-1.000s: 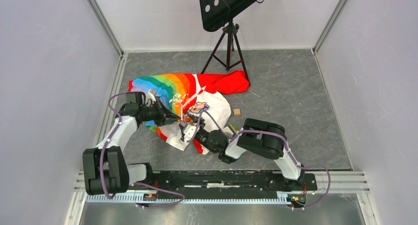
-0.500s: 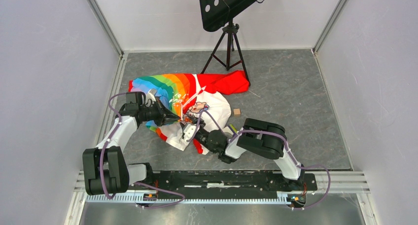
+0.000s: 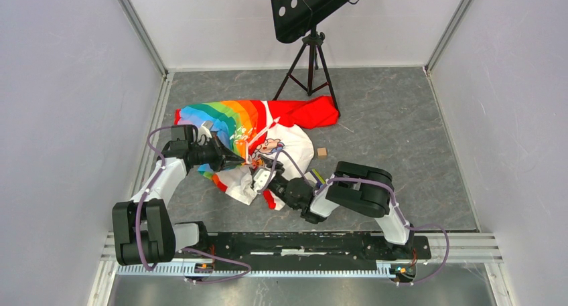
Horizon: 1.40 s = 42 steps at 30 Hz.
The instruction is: Zip up the jacket
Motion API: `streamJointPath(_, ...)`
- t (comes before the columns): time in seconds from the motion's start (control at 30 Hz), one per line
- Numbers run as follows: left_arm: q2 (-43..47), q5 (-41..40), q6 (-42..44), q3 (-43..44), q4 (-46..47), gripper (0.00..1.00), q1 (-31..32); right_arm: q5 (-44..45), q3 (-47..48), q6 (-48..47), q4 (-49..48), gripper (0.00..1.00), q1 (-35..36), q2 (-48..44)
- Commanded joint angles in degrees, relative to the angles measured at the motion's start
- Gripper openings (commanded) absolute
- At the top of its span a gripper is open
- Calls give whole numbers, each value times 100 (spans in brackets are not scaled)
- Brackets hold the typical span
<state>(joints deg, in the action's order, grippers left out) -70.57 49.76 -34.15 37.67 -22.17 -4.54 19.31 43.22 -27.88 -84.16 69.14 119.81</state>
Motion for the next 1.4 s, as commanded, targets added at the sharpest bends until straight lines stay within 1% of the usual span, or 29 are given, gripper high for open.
streamJointPath(0.0, 55, 201, 67, 16, 178, 2, -30, 116, -90, 37, -1990, 59, 11, -279)
streamJointPath(0.13, 60, 210, 64, 19, 178, 2, -30, -5, -138, 81, -2031, 55, 13, -301)
streamJointPath(0.23, 55, 204, 66, 14, 179, 2, -30, -158, -136, 166, -2017, 44, 11, -267)
streamJointPath(0.27, 60, 205, 67, 12, 178, 2, -30, -216, -139, 209, -2017, 42, 16, -263)
streamJointPath(0.37, 78, 201, 57, 9, 178, 2, -29, -354, -156, 330, -2017, 40, 9, -257)
streamJointPath(0.47, 69, 203, 57, 10, 178, 2, -30, -381, -173, 371, -2003, 36, -1, -254)
streamJointPath(0.6, 65, 201, 58, 9, 178, 2, -23, -448, -174, 388, -1986, 27, -10, -260)
streamJointPath(0.7, 76, 201, 58, 12, 178, 2, -25, -488, -173, 448, -1965, 22, -26, -248)
streamJointPath(0.97, 59, 191, 58, 6, 179, 2, -22, -544, -213, 594, -1956, 20, -37, -275)
streamJointPath(1.07, 75, 165, 42, 9, 179, 2, -21, -571, -272, 727, -1810, 19, -39, -384)
streamJointPath(1.13, 95, 123, 45, 6, 162, 2, -5, -614, -347, 850, -1806, 16, -41, -465)
streamJointPath(1.23, 103, 71, 57, 6, 139, 2, 48, -665, -368, 1082, -1696, 8, -49, -551)
streamJointPath(1.37, 155, -24, 58, 16, 58, 2, 143, -749, -301, 1450, -1380, 3, -67, -680)
